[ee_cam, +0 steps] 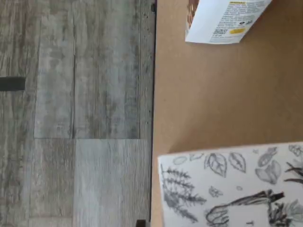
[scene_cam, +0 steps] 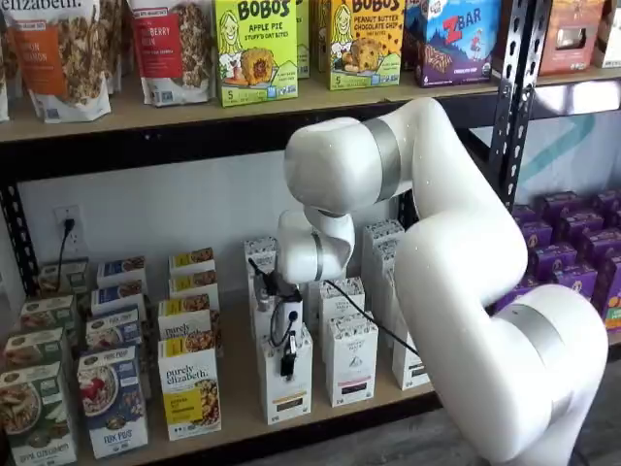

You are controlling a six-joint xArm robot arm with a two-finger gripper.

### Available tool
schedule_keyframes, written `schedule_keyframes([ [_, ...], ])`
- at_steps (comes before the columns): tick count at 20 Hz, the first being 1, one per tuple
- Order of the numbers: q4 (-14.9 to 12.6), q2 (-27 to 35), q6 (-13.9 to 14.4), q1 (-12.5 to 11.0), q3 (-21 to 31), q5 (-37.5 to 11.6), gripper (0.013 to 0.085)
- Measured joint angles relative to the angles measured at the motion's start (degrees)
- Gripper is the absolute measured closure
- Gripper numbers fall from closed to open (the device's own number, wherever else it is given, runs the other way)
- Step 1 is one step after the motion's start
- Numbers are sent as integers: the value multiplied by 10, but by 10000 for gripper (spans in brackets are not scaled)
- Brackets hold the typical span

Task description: Pick up the white box with a yellow strip in the middle, on the bottom shelf, the fourth box from the left

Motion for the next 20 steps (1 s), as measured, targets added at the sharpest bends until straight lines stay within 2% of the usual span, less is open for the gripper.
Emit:
schedule_keyframes([
  [18, 5, 10, -3, 1, -11, -1, 290],
  [20, 5, 9, -4, 1, -9, -2, 370],
])
